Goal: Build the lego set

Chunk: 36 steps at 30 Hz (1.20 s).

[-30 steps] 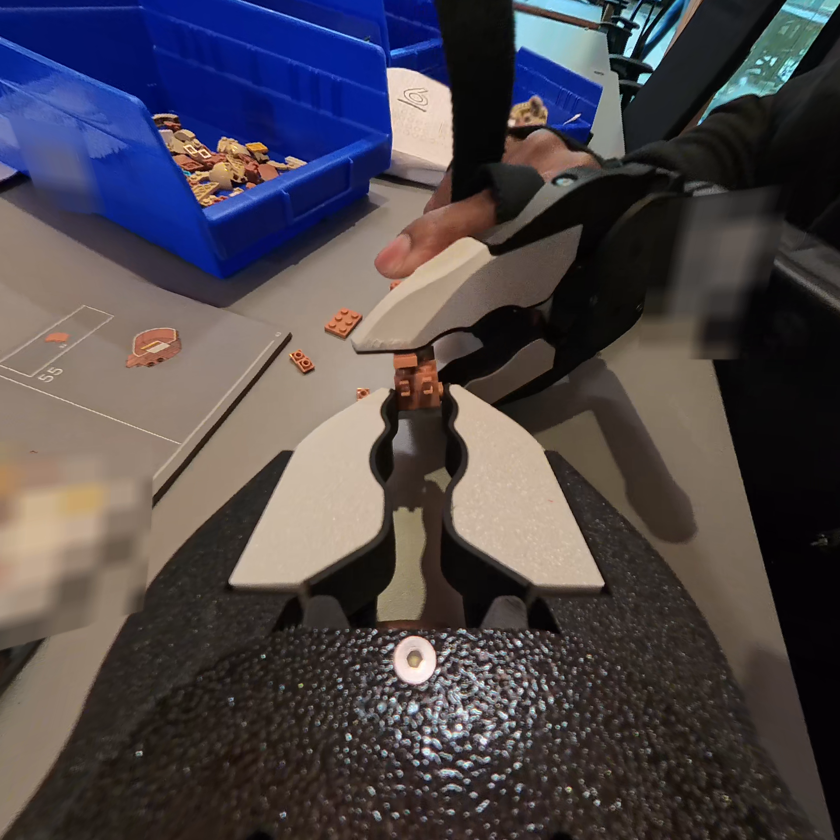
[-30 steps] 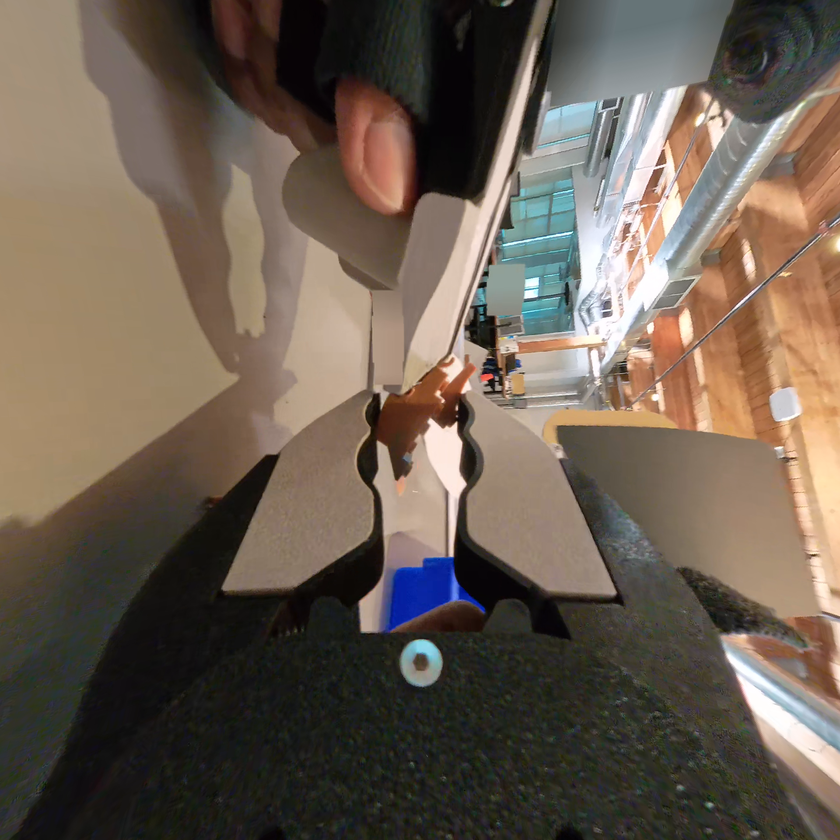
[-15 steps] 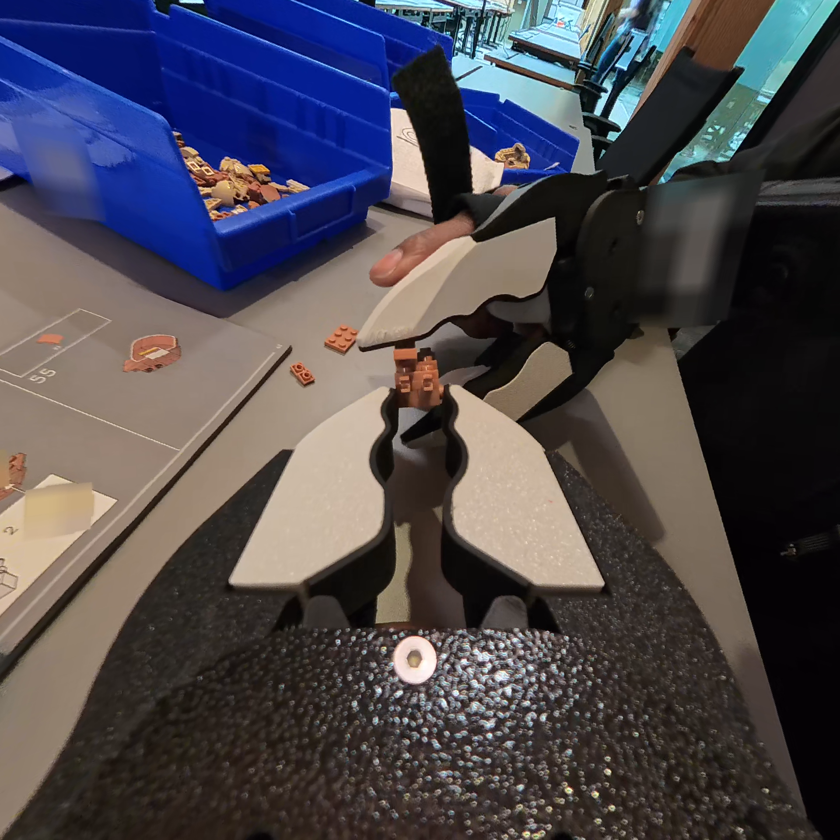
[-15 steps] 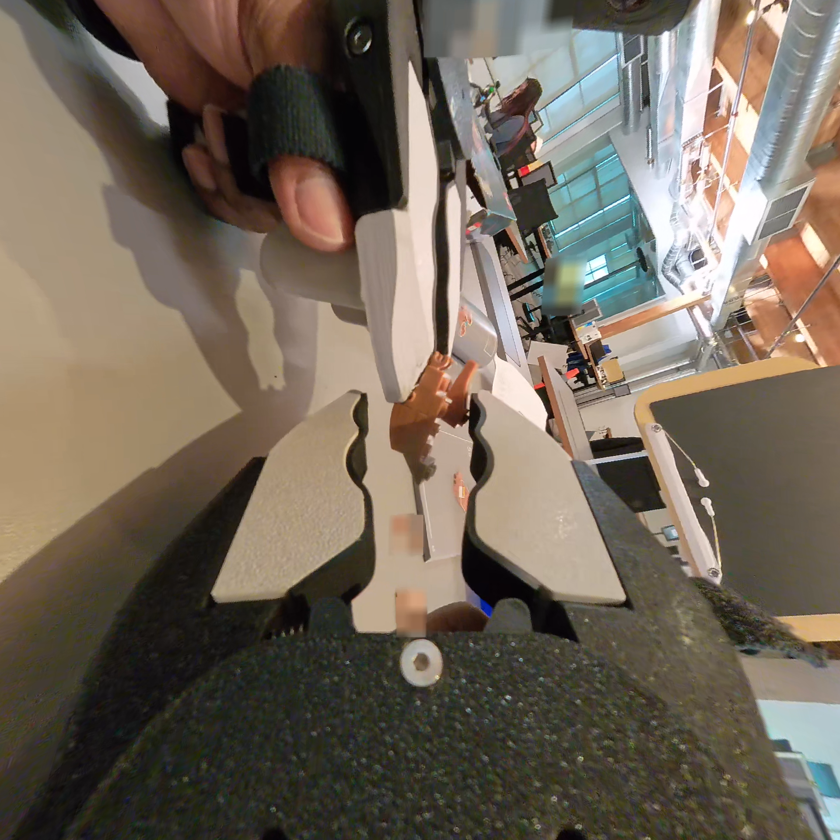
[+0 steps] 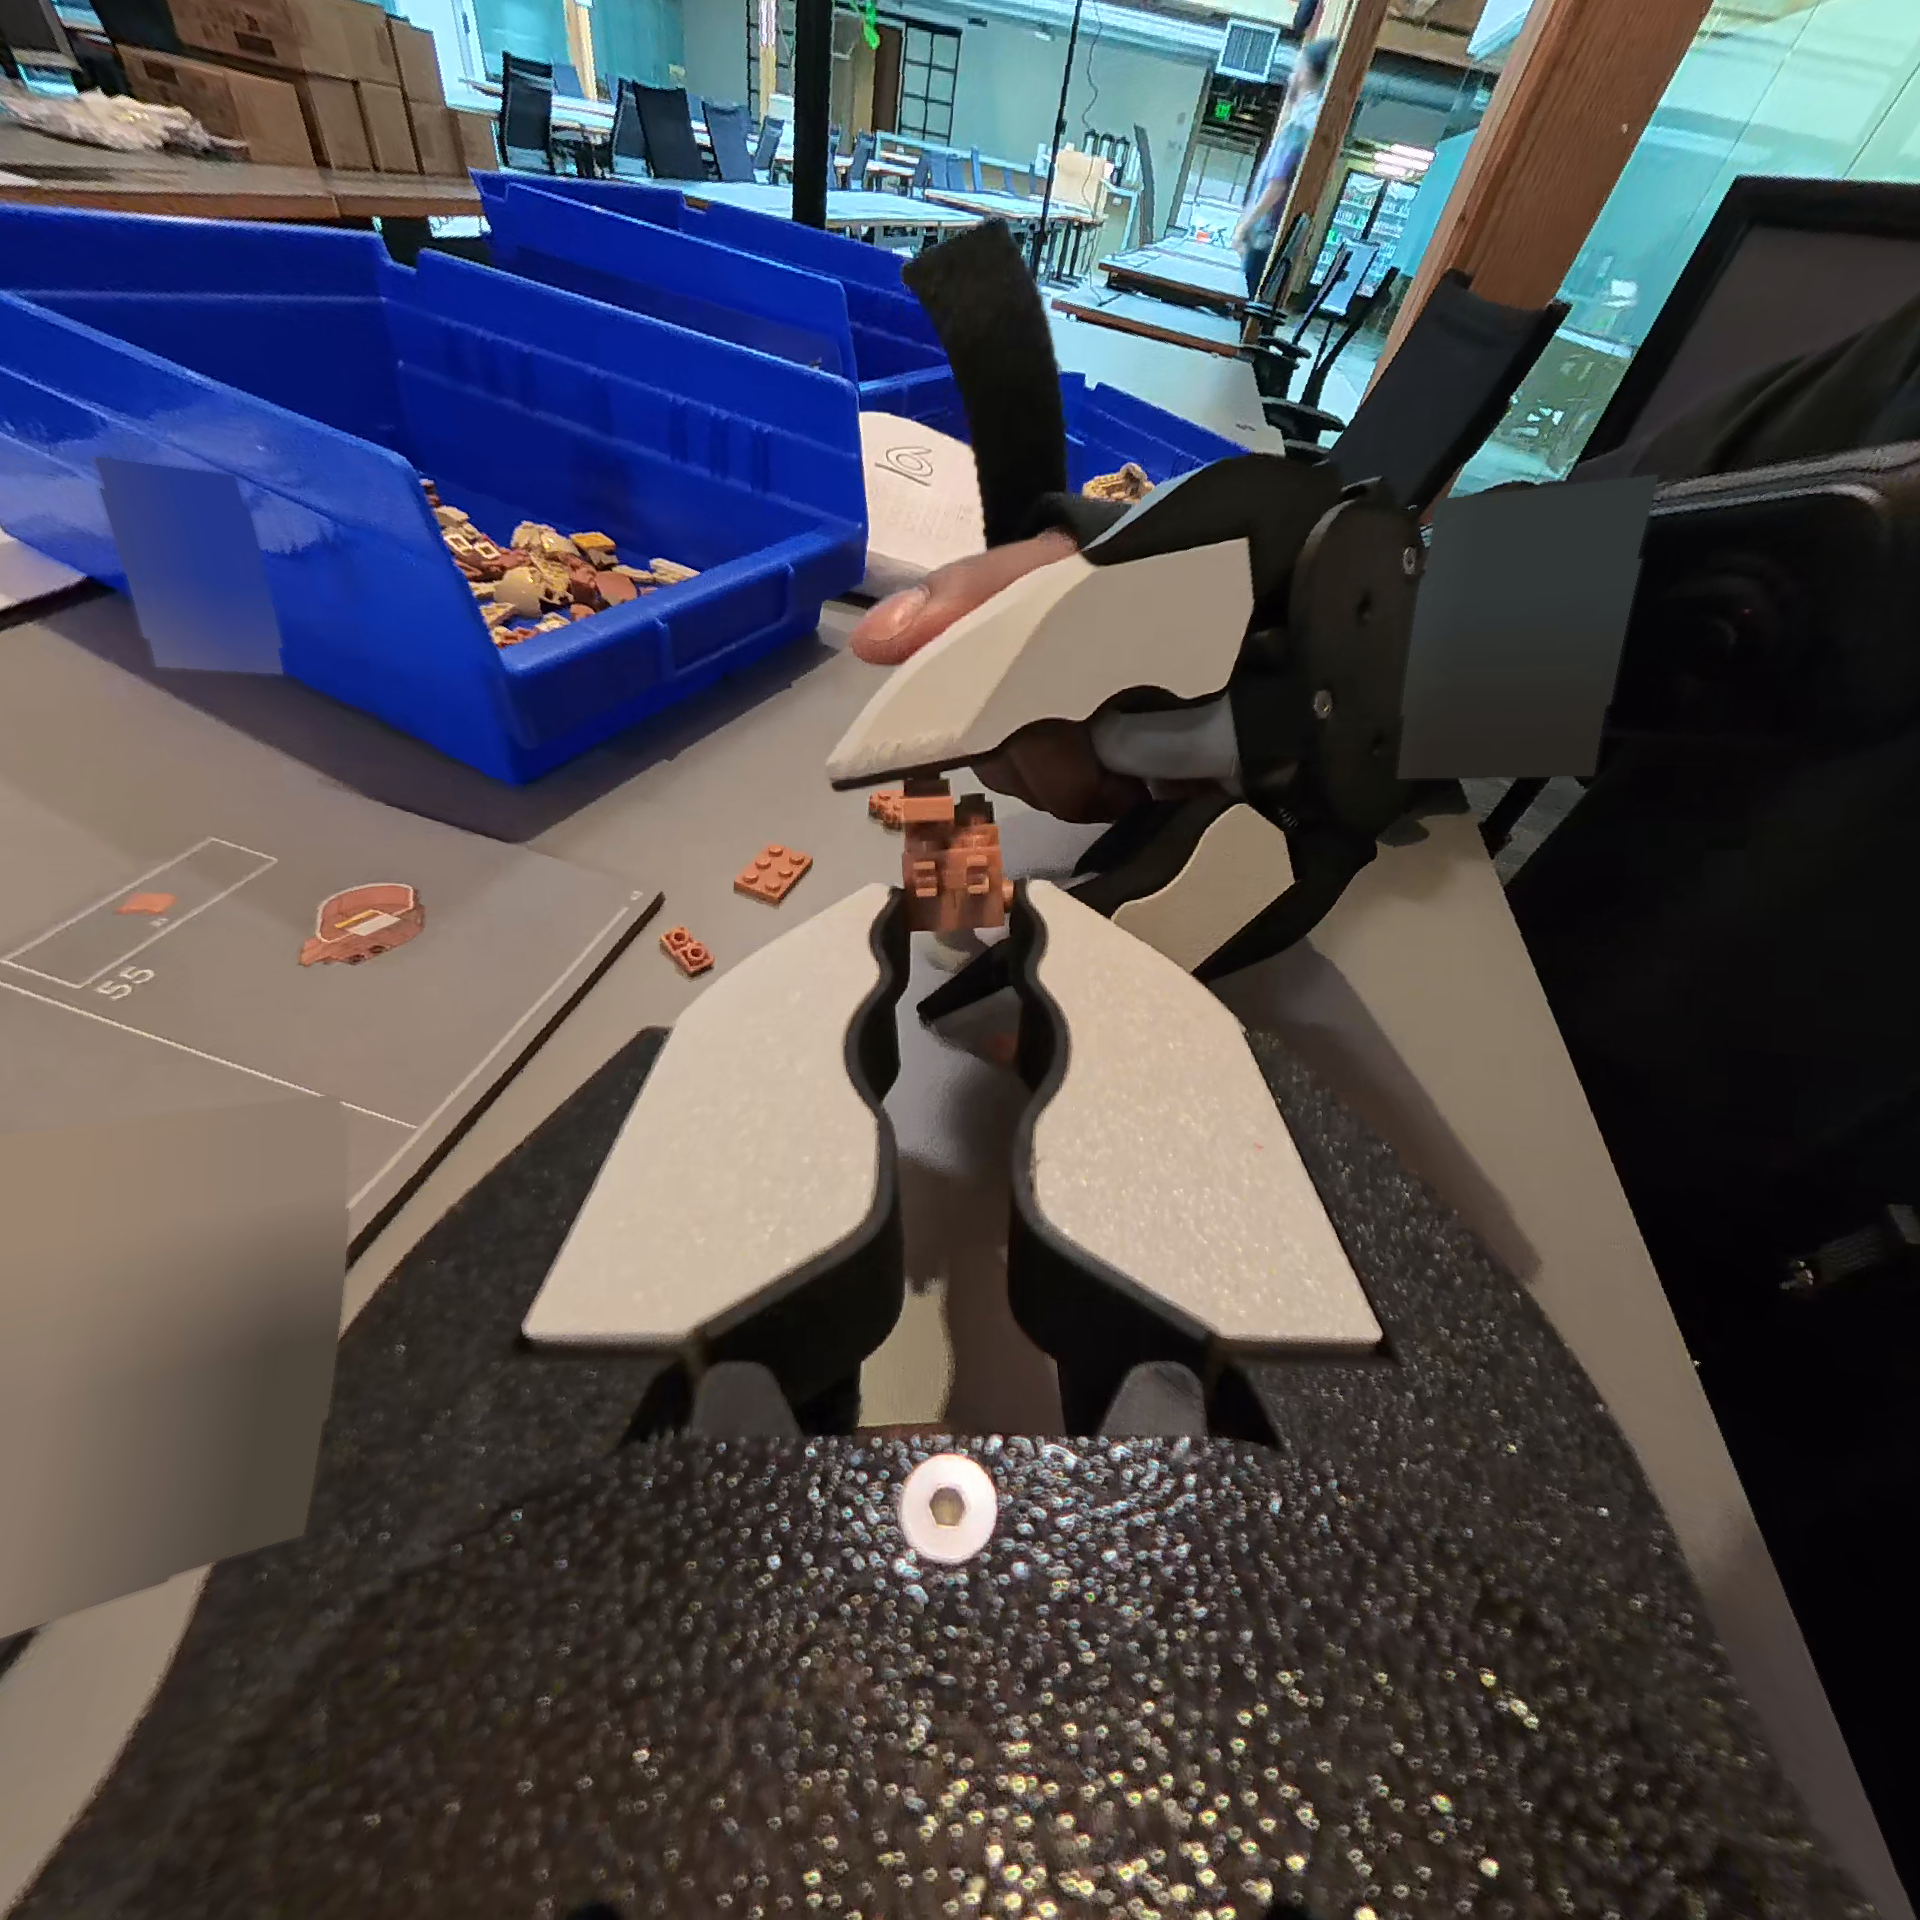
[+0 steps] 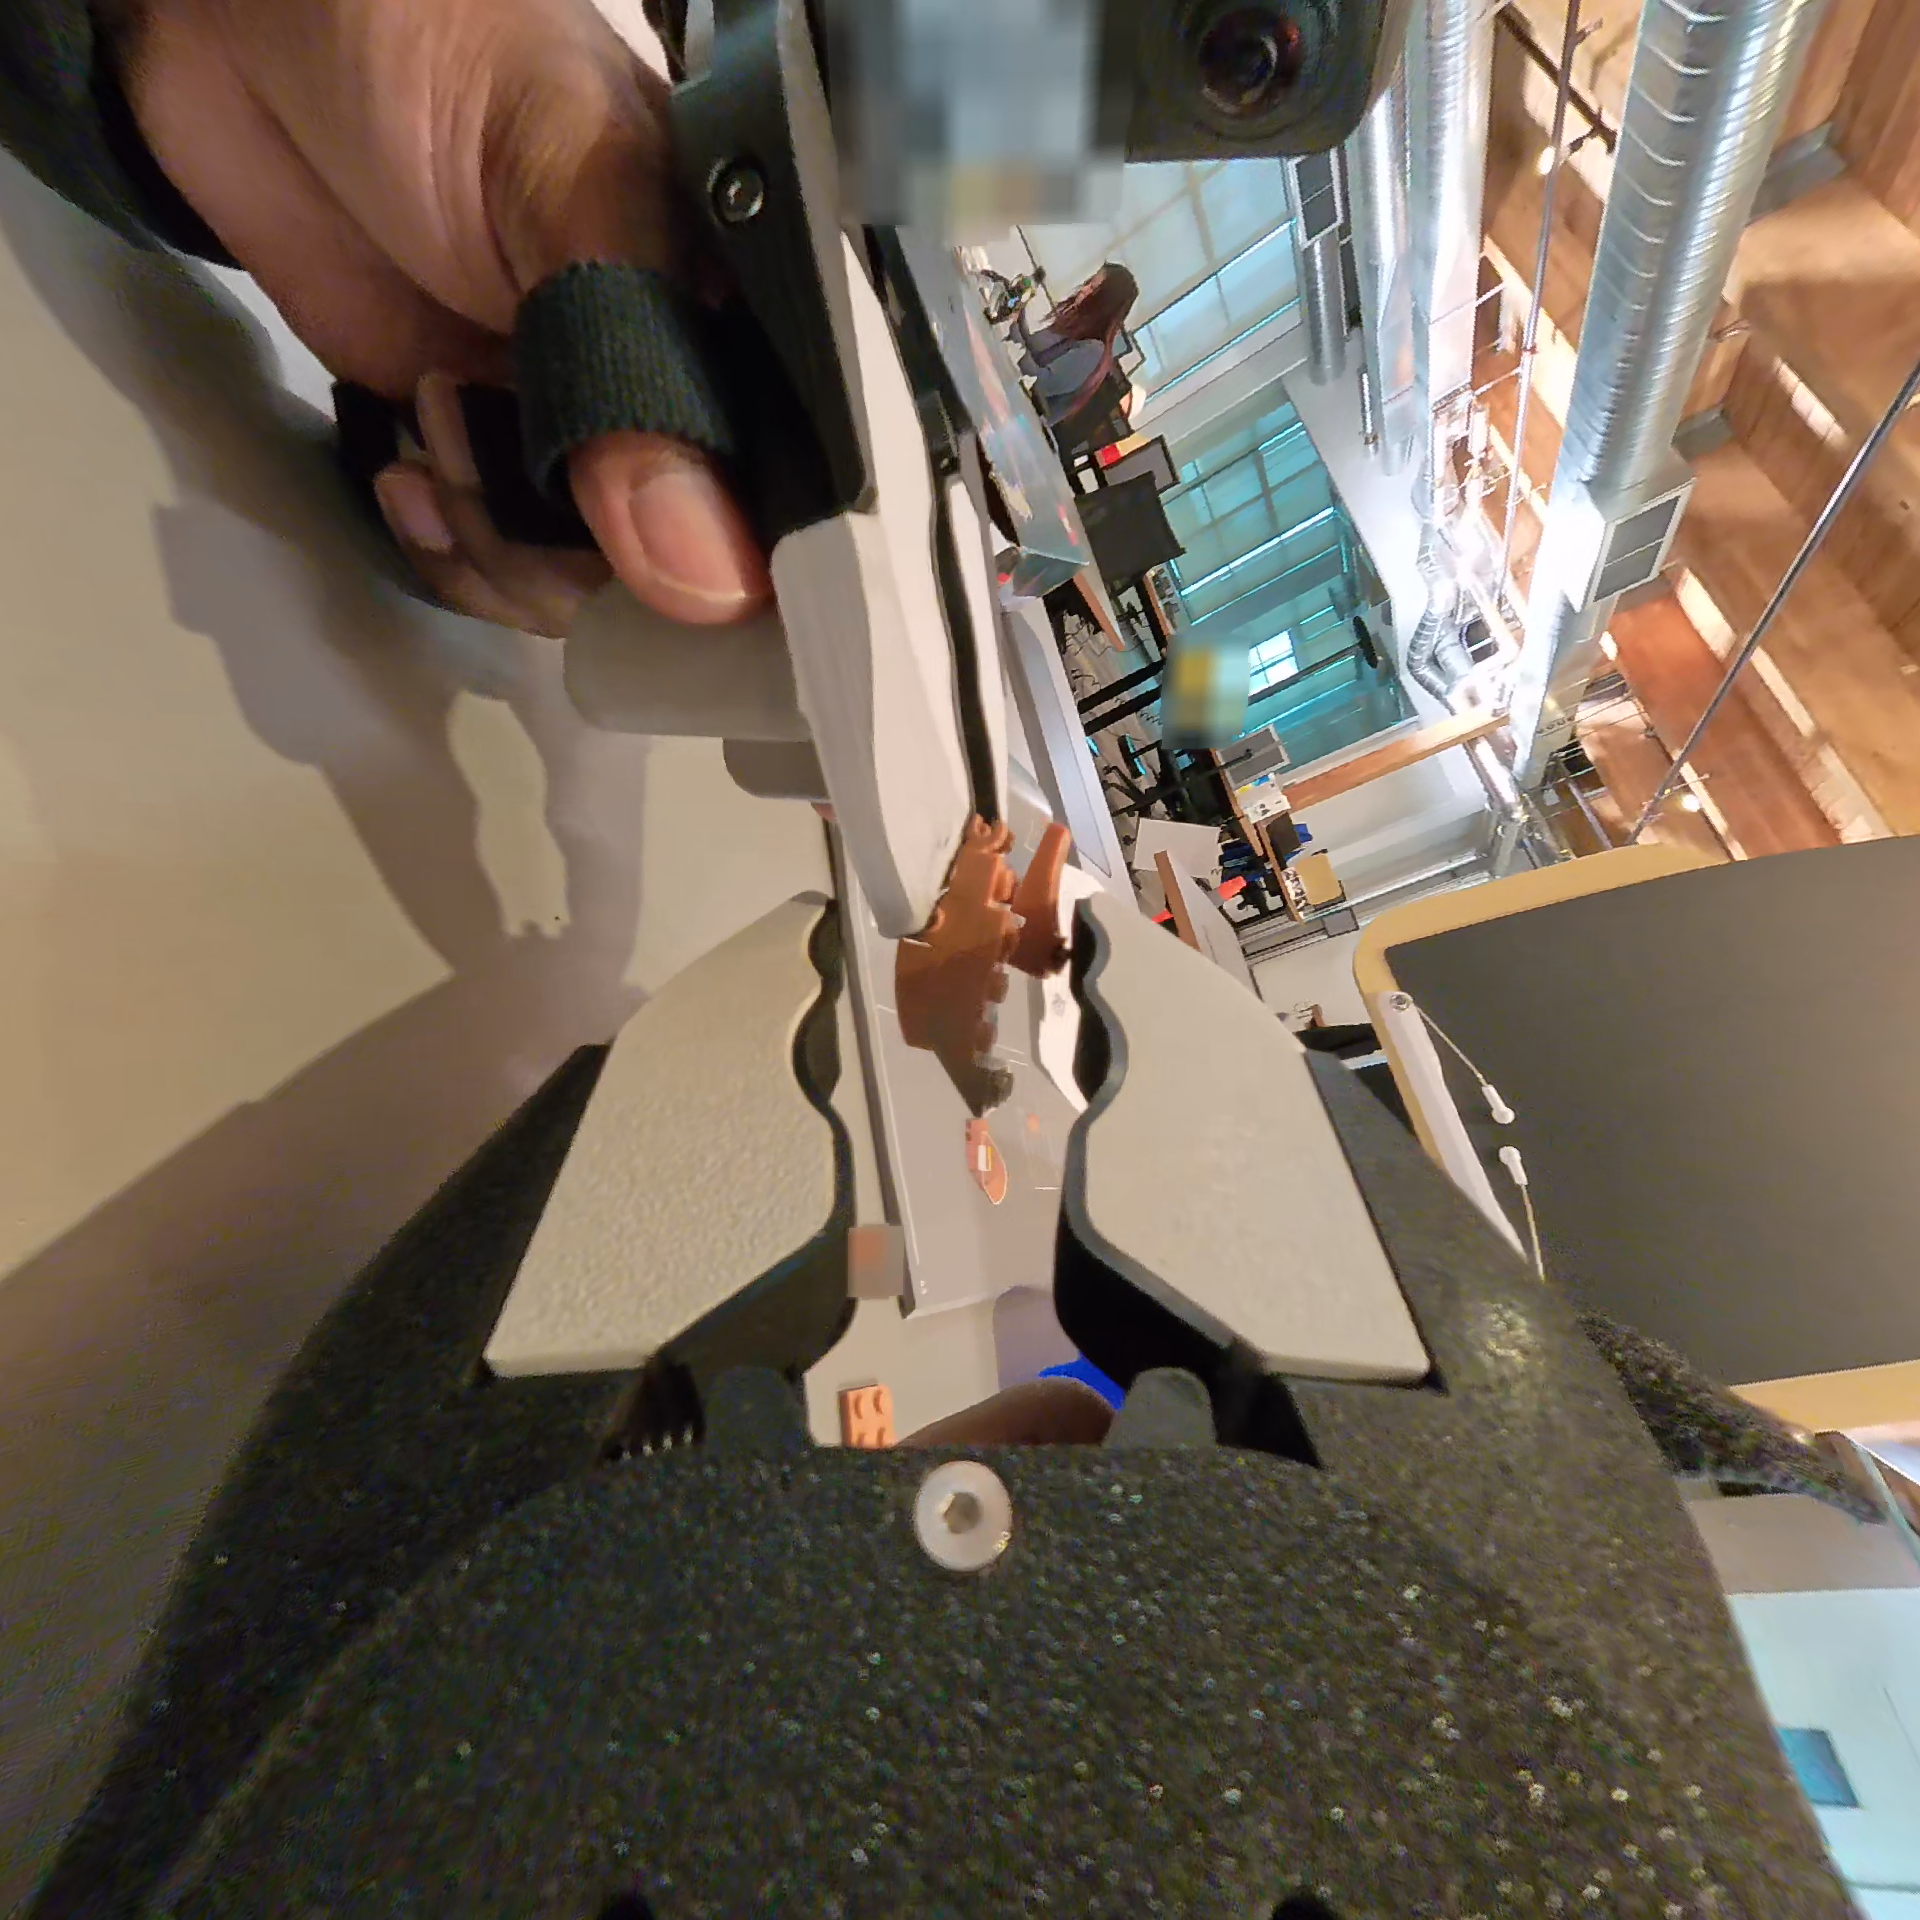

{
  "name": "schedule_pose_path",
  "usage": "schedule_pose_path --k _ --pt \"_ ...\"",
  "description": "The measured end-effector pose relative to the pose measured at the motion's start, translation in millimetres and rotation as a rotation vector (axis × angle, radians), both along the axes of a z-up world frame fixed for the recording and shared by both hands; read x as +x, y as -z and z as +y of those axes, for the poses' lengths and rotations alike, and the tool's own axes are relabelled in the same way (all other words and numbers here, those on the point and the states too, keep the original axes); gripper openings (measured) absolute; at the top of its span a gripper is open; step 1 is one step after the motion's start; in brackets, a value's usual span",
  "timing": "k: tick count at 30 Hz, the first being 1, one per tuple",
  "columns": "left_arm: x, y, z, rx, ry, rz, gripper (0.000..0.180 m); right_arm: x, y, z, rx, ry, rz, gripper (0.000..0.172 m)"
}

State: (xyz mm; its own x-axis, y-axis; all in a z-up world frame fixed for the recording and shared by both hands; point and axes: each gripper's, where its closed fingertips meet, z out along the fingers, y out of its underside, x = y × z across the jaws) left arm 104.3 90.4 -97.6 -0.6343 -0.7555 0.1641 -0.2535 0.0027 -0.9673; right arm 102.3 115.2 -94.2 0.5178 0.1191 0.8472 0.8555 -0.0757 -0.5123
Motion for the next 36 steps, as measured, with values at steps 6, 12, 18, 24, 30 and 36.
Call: schedule_pose_path --k 6,12,18,24,30,36 --pt "0 -5 -1 -0.019 0.007 -0.035 0.018 -2 -8 0 0.035 -0.002 -0.012 0.041" --pt "2 -10 5 -0.054 -0.020 -0.057 0.018 2 -18 -1 0.082 0.033 0.009 0.042" --pt "4 -16 11 -0.071 -0.069 -0.095 0.018 9 -22 1 0.098 0.100 -0.008 0.038" --pt "4 -14 8 -0.043 -0.070 -0.098 0.018 9 -17 4 0.086 0.117 -0.075 0.038" --pt "4 -11 5 -0.005 -0.068 -0.097 0.018 7 -15 4 0.079 0.117 -0.106 0.033" --pt "5 -9 4 0.006 -0.068 -0.088 0.017 9 -13 3 0.074 0.121 -0.144 0.030"
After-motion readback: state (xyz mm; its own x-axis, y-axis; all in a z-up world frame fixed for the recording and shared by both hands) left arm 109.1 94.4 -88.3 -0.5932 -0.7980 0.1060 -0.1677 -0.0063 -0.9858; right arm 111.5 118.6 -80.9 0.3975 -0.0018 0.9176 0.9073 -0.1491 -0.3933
